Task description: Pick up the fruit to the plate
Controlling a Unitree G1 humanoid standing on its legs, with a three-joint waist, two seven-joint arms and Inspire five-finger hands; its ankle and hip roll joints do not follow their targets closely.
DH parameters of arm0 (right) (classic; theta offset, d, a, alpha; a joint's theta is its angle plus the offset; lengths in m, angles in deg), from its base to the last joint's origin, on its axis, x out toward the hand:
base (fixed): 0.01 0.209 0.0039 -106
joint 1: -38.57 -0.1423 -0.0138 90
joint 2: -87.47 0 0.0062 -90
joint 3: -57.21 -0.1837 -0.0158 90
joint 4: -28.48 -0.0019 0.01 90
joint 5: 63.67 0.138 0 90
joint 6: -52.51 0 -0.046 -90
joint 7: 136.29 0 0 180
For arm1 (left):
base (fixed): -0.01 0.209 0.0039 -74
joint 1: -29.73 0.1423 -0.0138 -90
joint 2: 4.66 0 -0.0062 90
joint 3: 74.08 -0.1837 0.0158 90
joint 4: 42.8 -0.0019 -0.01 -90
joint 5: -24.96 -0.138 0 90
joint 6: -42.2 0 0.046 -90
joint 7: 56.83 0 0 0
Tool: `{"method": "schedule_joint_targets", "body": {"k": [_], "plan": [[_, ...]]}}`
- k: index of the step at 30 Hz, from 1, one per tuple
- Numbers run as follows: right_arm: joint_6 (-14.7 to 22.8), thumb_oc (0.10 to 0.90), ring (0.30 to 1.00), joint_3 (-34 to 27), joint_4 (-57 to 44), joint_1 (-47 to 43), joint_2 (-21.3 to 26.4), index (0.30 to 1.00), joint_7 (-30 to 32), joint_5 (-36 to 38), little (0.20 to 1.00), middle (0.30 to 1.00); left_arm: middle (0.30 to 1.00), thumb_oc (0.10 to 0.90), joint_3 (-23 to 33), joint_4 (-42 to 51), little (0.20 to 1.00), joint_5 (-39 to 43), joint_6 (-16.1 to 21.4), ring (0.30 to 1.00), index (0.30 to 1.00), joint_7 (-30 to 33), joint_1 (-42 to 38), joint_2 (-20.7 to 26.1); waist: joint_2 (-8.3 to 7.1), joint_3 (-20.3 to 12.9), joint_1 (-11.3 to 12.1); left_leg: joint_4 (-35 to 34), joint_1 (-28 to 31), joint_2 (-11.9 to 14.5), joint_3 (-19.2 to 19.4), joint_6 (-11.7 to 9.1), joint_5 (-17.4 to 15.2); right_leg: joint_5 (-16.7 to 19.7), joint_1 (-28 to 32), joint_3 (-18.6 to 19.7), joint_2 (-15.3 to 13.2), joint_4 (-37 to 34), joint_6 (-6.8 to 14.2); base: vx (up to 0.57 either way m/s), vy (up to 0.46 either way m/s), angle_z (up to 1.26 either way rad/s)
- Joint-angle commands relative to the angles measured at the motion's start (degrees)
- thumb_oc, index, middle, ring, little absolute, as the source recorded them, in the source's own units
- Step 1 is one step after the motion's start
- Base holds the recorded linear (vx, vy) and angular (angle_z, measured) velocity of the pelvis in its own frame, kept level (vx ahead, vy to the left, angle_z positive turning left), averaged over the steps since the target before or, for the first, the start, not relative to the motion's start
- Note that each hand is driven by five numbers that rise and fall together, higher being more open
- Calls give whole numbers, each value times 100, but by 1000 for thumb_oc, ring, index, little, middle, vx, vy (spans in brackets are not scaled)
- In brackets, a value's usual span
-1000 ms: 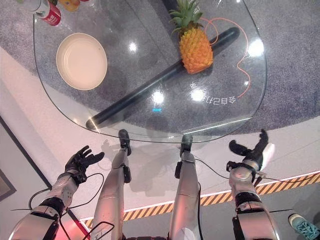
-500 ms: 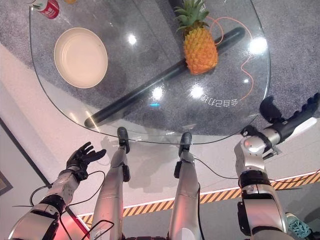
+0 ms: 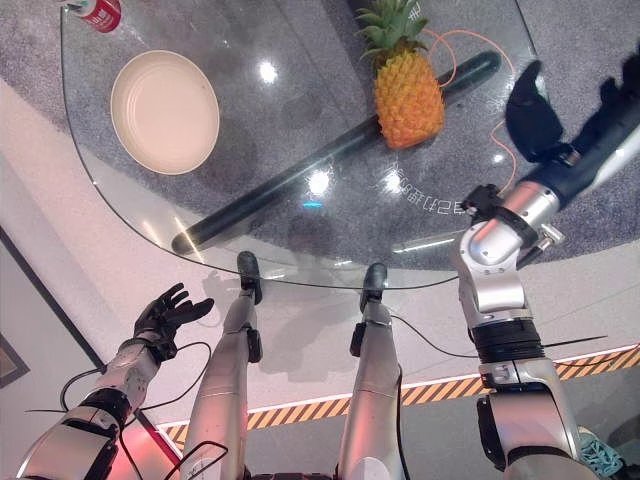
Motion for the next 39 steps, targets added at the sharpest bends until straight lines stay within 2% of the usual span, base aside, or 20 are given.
{"method": "schedule_joint_targets", "body": {"k": [1,8,15,28,35,39], "plan": [[-77,800,900,-103,-641,-161,358,900,-522,-491,900,900,900,800,250,-99,900,-117,54,900,900,-41,535,138,-96,-114,45,801,-109,169,-303,-130,-710,844,84,-166,-226,-705,125,0,0,0],[-619,800,900,350,-738,-243,45,900,-1318,-223,900,900,900,800,186,-100,900,-189,102,900,900,-68,590,-14,-50,-114,97,758,-57,155,-257,-131,-661,841,112,-199,-246,-704,102,0,0,0],[-934,800,900,630,-756,-280,-82,900,-1501,-211,900,900,900,800,96,-61,900,-217,145,900,900,-22,675,-126,18,-114,146,671,2,159,-212,-138,-602,836,132,-223,-284,-704,90,0,0,0],[-1237,800,900,707,-618,-420,-99,900,-1057,-441,900,900,900,800,-3,-50,900,-197,109,900,900,23,652,-221,98,-114,161,635,34,156,-163,-136,-555,854,74,-208,-304,-639,96,0,0,0],[-1654,800,900,763,-448,-541,1,900,-691,-798,900,900,900,800,-51,27,900,-200,56,900,900,50,639,-259,155,-114,178,658,11,144,-165,-134,-555,860,34,-188,-325,-611,109,0,0,0],[-1801,800,900,834,-260,-634,47,900,-586,-763,900,900,900,800,-88,35,900,-193,33,900,900,54,617,-240,168,-114,202,661,-11,148,-172,-132,-555,866,15,-201,-342,-607,114,0,0,0]]}}
